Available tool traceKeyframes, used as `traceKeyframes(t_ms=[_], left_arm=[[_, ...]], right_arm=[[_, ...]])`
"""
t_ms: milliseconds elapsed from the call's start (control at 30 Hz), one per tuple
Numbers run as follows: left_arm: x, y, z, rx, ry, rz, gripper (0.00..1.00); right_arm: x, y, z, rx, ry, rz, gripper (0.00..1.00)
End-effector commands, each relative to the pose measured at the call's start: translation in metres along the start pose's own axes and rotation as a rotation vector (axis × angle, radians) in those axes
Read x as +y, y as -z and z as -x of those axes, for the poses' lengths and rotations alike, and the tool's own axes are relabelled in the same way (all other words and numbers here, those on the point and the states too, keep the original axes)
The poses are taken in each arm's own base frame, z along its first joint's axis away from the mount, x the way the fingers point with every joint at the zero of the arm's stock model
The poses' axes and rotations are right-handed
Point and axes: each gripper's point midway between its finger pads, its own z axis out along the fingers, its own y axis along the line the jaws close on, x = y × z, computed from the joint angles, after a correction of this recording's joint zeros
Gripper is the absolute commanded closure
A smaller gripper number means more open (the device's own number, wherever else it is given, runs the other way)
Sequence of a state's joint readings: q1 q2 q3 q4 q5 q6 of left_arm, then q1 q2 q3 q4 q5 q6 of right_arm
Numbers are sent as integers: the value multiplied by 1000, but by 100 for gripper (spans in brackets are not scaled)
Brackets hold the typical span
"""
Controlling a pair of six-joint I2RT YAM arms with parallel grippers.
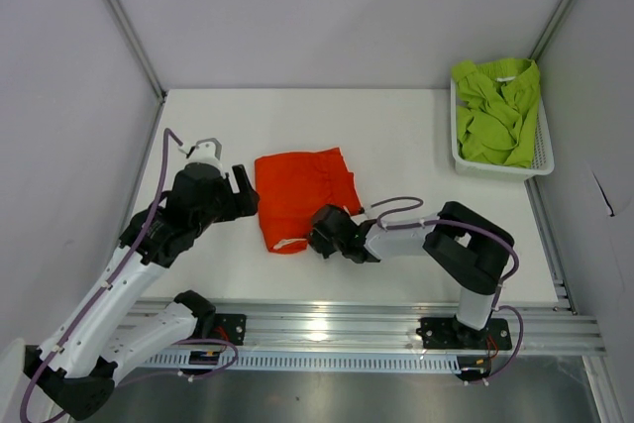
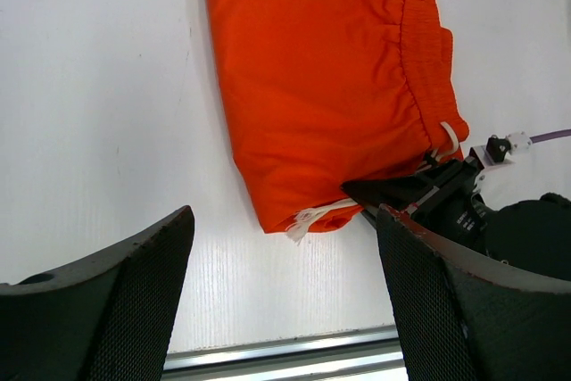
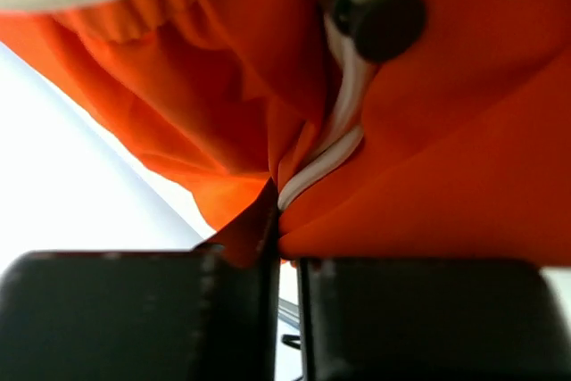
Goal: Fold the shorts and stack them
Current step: Neatly place the folded shorts to the corner
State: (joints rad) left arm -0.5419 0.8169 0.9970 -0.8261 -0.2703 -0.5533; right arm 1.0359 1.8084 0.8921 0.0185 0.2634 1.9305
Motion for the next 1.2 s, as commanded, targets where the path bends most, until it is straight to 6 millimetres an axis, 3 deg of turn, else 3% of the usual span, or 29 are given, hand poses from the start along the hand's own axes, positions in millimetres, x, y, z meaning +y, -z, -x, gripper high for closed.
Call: traceKeyframes(t_ms=[0, 133, 200, 233, 400, 500, 600, 667, 800, 833, 900, 1000, 1033, 1067, 1167], left_arm=[[1, 3, 13, -44, 2, 7, 16], [1, -1, 11, -37, 1, 7, 16], [-1, 0, 13, -40, 3, 4, 16], [-1, -1, 12, -36, 4, 6, 16], [-2, -1, 14, -39, 9, 4, 16], [-3, -2, 15, -41, 16, 5, 16], [-5, -4, 14, -34, 19, 0, 16], [-5, -6, 13, -31, 19, -2, 16], [-5, -8, 15, -35, 17, 6, 16], [-4, -7, 16, -37, 16, 10, 16], [-1, -2, 20, -48, 14, 23, 16], [4, 5, 25, -68, 10, 46, 16], [6, 7, 27, -76, 11, 52, 16], [8, 11, 31, -90, 15, 59, 16], [18, 20, 39, -133, 21, 98, 16]], right_arm=[[10, -3, -1, 23, 93, 45, 97], [8, -4, -15, 78, 246, 55, 100], [4, -3, -32, 140, 328, 49, 100], [11, -1, -43, 173, 427, 77, 100], [-27, 12, -86, 316, 721, 59, 100], [-55, 22, -77, 331, 827, 21, 100], [-77, 32, -47, 315, 876, -9, 100], [-78, 33, -32, 333, 900, 0, 100], [-62, 29, -27, 369, 970, 23, 100], [-47, 23, -28, 356, 983, 36, 100], [-37, 16, -28, 372, 1036, 48, 100], [-17, 0, -45, 428, 1079, 99, 100], [-26, -14, -45, 440, 1115, 70, 100], [-8, -19, -54, 433, 1135, 100, 100], [-2, -41, -55, 409, 1195, 84, 100]])
